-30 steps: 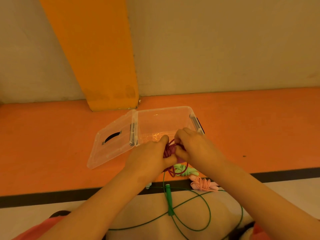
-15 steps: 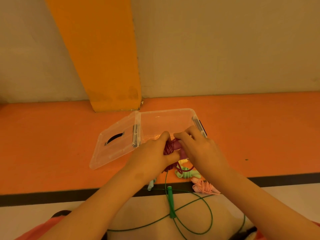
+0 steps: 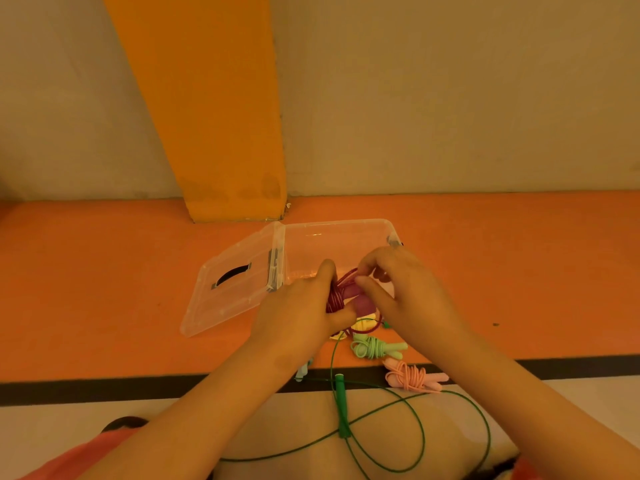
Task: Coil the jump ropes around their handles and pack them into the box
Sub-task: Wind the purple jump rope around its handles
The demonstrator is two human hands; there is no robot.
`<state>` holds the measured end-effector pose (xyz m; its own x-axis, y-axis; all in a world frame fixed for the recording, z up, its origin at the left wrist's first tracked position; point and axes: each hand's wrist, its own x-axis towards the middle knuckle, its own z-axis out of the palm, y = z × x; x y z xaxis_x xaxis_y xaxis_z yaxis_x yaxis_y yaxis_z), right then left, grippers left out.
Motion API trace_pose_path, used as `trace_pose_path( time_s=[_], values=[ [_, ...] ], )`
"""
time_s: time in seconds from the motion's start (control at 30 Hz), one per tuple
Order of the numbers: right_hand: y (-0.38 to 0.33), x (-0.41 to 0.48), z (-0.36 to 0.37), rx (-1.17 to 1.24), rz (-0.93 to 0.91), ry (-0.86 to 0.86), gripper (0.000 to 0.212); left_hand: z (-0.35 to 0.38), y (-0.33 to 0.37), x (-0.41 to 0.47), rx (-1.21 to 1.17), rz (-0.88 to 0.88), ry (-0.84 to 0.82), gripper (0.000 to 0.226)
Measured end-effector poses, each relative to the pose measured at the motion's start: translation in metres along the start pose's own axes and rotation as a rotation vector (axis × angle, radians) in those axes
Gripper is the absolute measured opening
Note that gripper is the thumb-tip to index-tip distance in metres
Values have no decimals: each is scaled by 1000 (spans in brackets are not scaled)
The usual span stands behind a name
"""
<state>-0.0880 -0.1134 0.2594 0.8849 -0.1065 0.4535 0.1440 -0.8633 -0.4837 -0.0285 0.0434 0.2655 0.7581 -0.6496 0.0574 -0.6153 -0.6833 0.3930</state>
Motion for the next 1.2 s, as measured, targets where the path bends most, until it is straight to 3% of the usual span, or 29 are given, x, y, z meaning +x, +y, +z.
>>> trace_pose_path(
  time_s=[0.23,0.43,0.7,0.8,0.87,1.03,1.2],
  values=[
    [7,2,-7,1,-43,-81,18,3,3,-1,68,35,45,44],
    [1,2,-7,202,159,-87,13,4,10,-1,120,31,83,43],
    [-3,2,-1,154,281,-167,27,4,14,3,266,18,167,46],
    [-4,4,-6,202,329,-213,14,3,15,3,309,29,170,47],
    [-1,6,-16,245,317,-231,4,2,15,4,290,29,165,45],
    [3,6,-31,280,258,-306,12,2,13,2,240,37,167,42],
    [2,5,-27,84,164,-291,7,4,14,-2,196,38,142,46]
  ],
)
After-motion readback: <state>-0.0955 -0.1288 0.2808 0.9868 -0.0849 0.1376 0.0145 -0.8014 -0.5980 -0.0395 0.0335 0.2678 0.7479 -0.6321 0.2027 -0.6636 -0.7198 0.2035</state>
